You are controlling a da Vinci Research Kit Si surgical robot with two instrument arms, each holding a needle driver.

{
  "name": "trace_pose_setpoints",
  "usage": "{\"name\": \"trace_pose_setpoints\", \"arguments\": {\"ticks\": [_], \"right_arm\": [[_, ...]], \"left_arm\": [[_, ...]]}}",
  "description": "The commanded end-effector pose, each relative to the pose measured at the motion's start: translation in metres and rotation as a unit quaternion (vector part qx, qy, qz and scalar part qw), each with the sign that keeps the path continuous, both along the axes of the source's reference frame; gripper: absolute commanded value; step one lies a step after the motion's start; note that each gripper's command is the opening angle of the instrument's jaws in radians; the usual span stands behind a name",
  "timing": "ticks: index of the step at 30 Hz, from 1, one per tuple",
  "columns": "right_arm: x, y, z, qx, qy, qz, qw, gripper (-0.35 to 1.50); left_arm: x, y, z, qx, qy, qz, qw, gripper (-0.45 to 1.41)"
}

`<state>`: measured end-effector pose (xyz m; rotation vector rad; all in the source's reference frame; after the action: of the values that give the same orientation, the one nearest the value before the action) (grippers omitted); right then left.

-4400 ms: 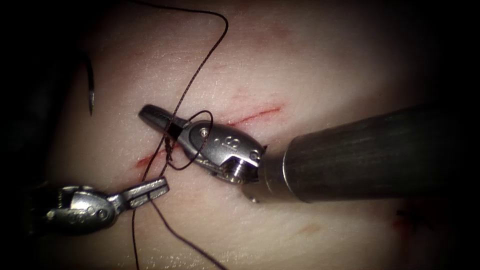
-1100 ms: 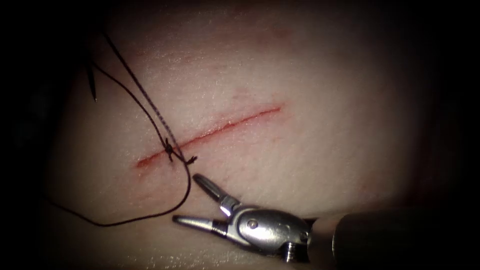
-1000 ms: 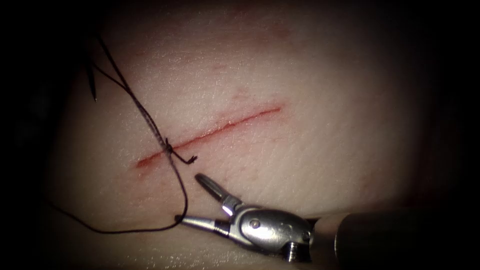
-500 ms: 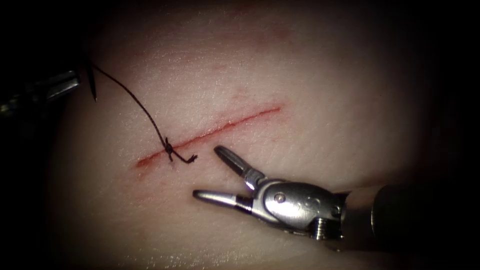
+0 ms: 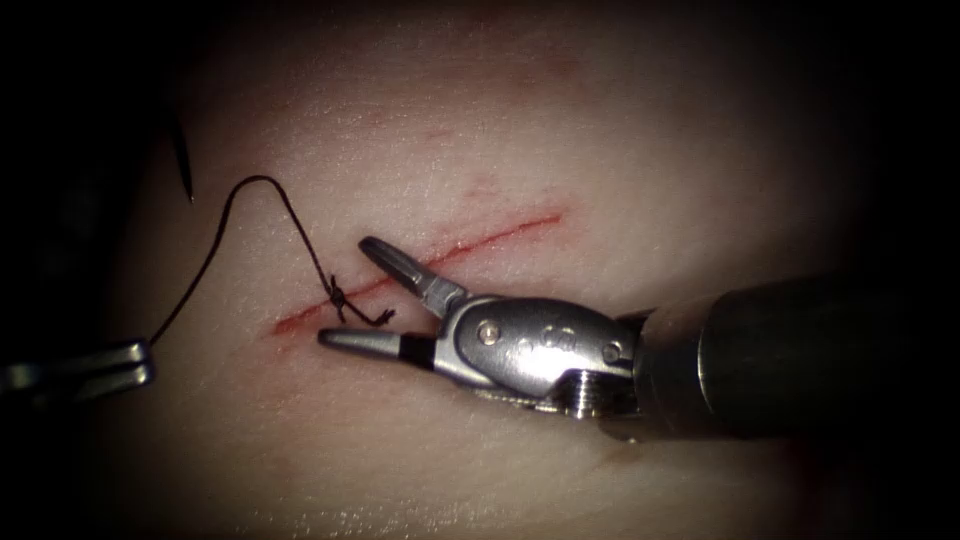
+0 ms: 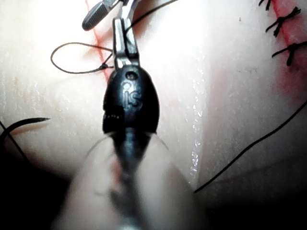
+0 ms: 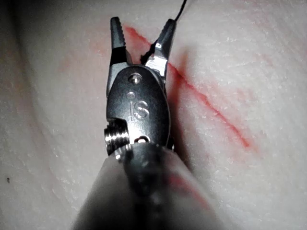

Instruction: Wound Closure

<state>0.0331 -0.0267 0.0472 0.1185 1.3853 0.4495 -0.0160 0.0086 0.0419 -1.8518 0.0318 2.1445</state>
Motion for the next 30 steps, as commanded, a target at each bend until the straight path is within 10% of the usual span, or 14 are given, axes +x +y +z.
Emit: {"name": "trace_pose_setpoints", "arguments": {"ticks": [1,30], "right_arm": [[0.0010,-0.0005,0.0007,-0.002,-0.004,-0.004,1.000,0.96],[0.0091,0.0005,0.0045,-0.071,-0.051,-0.065,0.994,1.20]], "left_arm": [[-0.0008,-0.0006,0.0000,0.004,-0.007,0.003,1.000,-0.45],[-0.0018,-0.0011,-0.0073,-0.025,-0.019,0.017,0.999,-0.45]]}}
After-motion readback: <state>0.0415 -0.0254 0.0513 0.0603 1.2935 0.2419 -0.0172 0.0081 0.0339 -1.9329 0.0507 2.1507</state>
